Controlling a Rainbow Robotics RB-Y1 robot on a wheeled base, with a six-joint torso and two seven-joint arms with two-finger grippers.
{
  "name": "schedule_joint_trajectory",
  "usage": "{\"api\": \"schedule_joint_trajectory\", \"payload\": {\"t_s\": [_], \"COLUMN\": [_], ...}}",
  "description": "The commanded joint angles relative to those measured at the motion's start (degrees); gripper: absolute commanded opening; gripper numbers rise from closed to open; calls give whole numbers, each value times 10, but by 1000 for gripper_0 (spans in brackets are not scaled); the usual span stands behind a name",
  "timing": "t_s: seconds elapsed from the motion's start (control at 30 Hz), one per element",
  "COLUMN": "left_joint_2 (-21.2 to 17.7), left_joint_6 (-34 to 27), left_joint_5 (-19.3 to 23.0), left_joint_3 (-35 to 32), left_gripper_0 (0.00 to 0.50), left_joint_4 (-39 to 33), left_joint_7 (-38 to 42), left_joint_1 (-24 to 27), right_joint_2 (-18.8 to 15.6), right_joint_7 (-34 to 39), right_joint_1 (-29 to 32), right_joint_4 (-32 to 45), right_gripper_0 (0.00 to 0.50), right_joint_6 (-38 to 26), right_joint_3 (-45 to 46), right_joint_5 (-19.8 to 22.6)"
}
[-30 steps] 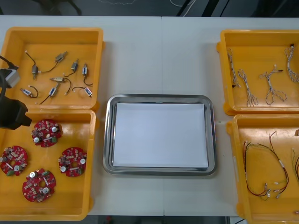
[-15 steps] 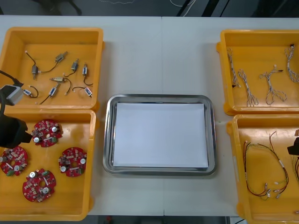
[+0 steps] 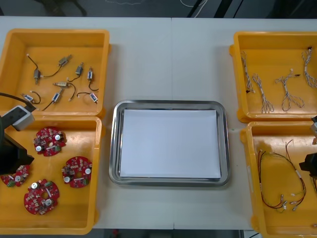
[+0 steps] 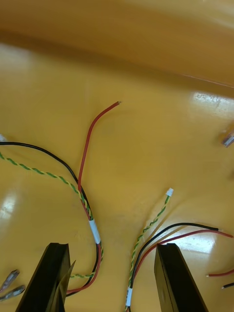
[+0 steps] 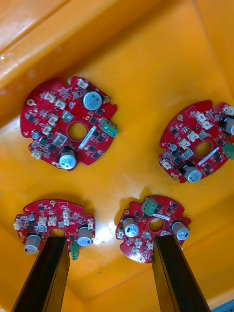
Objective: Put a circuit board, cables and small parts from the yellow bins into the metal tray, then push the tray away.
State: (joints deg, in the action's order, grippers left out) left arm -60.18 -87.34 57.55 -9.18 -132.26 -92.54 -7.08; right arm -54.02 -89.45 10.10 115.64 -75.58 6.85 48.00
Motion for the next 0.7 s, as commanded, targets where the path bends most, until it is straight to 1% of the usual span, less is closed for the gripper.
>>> {"api": "schedule_joint_trajectory", "payload": {"t_s": [0.03, 0.17, 0.27, 0.4, 0.7], "left_joint_2": [-44, -59, -71, -86, -100], "left_joint_6": [35, 69, 91, 121, 152], "left_joint_5": [-26, -45, -64, -83, -118], "left_joint_3": [38, 69, 94, 128, 178], "left_gripper_0": [500, 500, 500, 500, 500], "left_joint_4": [-29, -32, -32, -32, -30], "left_joint_7": [-35, -41, -45, -44, -43], "left_joint_1": [-35, -47, -47, -47, -45], "right_joint_2": [-25, -25, -25, -25, -25], "right_joint_7": [-19, -19, -20, -20, -19], "right_joint_1": [9, 3, 3, 3, -3], "right_joint_4": [-16, -38, -52, -64, -82], "right_gripper_0": [500, 500, 500, 500, 500], "right_joint_6": [25, 50, 67, 71, 88], "right_joint_3": [-44, -68, -77, -79, -93], "right_joint_5": [-10, -11, -10, -9, -5]}}
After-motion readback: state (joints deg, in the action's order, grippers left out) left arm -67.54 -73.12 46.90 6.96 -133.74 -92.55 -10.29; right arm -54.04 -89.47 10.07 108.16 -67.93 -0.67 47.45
